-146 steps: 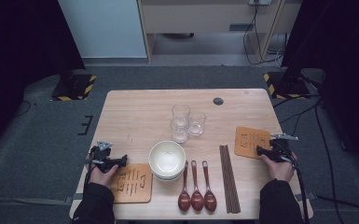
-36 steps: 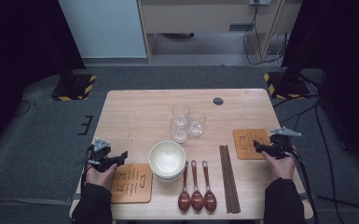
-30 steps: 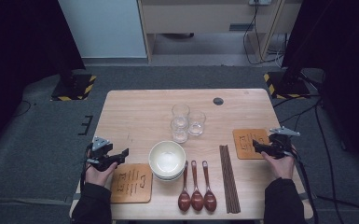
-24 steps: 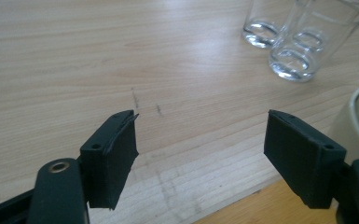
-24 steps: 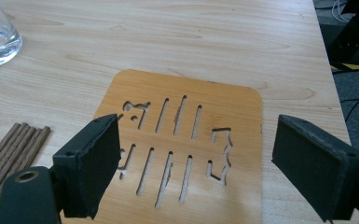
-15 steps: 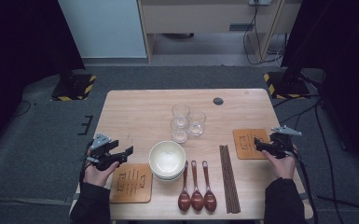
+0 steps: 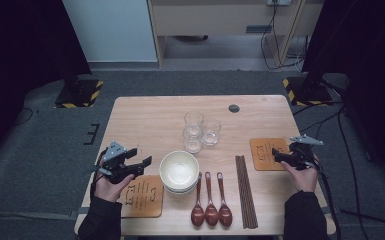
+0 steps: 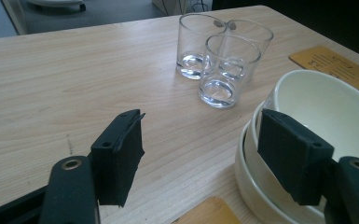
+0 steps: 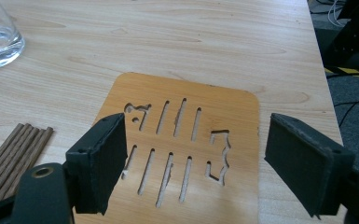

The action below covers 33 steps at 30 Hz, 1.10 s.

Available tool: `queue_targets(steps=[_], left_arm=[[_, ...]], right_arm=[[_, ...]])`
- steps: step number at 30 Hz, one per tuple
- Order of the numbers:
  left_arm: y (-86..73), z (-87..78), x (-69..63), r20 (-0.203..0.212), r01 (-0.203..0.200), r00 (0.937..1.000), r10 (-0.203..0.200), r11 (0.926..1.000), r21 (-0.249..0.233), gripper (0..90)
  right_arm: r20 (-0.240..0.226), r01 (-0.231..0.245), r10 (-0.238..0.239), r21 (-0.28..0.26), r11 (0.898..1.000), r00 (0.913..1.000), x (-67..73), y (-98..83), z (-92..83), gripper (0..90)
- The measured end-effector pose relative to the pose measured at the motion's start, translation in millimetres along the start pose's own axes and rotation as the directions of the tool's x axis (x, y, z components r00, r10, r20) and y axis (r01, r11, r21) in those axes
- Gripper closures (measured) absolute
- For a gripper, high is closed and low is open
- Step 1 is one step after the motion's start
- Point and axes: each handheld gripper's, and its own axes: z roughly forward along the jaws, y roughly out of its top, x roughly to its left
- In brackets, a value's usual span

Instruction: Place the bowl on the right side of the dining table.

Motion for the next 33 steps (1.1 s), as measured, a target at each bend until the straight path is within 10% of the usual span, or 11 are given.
queue_targets(steps=[33], left_arm=[[-1.8,24.7,-44.8,0.072,-0.056,0.9961,0.051,0.9954,0.078,51.0]], right_arm=[[-0.026,0.035,-0.035,0.015,0.999,0.9991,5.4,0.6,1.7,22.5]])
